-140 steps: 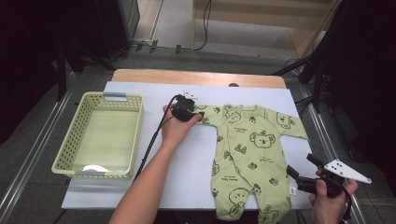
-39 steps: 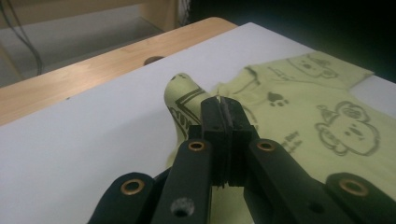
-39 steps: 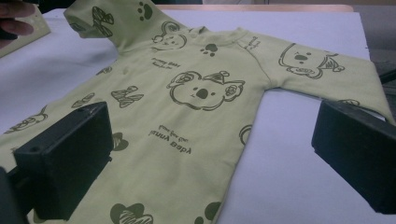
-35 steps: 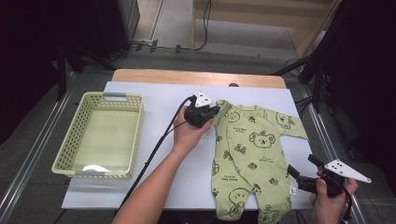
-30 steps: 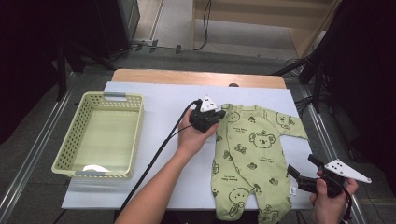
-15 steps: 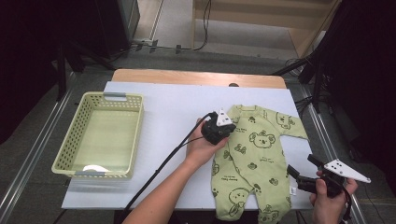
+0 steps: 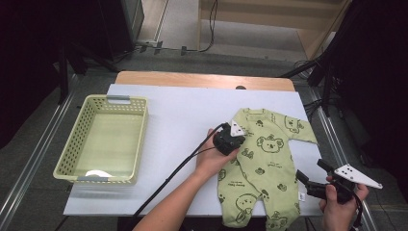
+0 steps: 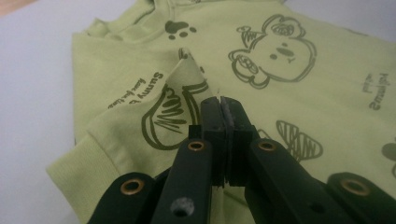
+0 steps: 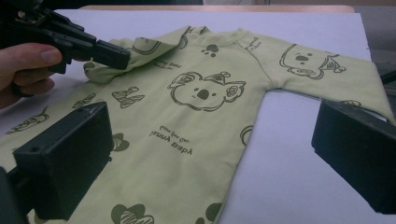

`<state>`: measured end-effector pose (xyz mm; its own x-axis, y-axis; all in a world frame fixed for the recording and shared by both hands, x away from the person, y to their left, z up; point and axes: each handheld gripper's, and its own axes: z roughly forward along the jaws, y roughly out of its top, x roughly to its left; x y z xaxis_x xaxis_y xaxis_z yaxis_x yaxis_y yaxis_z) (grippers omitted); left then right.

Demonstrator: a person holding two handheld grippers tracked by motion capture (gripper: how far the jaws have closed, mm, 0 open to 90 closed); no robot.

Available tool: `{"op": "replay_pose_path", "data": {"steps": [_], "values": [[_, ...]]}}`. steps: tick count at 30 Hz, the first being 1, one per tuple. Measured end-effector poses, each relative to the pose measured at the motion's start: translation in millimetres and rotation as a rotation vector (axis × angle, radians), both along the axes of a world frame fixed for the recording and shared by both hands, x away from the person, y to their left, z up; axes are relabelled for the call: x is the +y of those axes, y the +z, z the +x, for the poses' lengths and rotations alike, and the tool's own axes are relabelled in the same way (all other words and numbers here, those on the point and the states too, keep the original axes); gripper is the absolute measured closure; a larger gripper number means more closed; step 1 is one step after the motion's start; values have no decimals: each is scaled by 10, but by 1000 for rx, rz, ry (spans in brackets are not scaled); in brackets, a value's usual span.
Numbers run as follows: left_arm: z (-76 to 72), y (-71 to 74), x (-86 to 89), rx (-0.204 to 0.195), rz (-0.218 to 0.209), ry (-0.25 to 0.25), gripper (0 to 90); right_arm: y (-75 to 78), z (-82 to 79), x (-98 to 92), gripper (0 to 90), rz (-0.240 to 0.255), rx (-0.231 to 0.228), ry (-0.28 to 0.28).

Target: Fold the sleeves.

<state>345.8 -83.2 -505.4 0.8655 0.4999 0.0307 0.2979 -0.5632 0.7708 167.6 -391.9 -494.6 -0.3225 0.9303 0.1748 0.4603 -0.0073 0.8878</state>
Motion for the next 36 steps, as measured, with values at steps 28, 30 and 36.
{"op": "replay_pose_path", "data": {"steps": [28, 30, 36], "values": [[217, -26, 556, 113, -60, 196, 401, 3, 2, 7, 0, -2, -5, 1], [202, -43, 533, 110, -42, 184, 440, 2, 1, 12, 0, -1, -1, 1], [179, -46, 526, 144, -41, 130, 666, -7, 9, 14, 0, -4, 4, 4]]}}
